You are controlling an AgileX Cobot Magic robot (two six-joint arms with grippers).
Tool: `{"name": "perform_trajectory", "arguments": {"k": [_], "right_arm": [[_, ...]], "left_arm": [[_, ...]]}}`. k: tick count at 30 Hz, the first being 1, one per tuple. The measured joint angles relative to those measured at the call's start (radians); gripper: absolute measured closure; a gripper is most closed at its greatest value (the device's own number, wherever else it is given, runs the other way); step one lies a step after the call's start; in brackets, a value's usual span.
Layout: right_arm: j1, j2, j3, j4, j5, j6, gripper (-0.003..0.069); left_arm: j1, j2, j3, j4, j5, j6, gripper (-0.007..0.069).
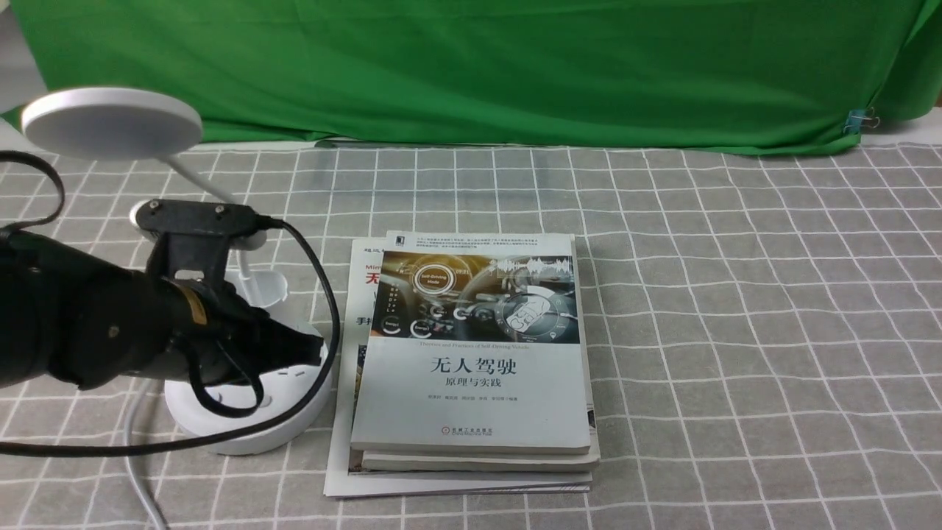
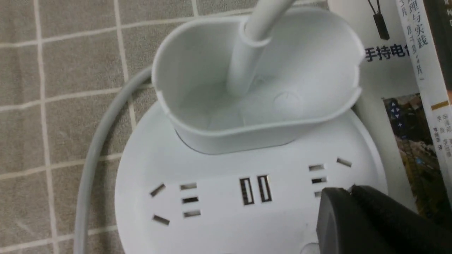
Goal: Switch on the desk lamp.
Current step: Use the left arm to press the button switch on the lamp holder
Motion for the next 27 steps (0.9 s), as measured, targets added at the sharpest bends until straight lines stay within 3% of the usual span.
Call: {"name": "perform_trajectory", "arguments": {"k": [27], "right_arm": [[0.000, 0.000, 0.000, 0.000, 0.000, 0.000, 0.0414]], "left_arm": [[0.000, 0.073, 0.022, 0.000, -0.014, -0.005, 0.0606]]}}
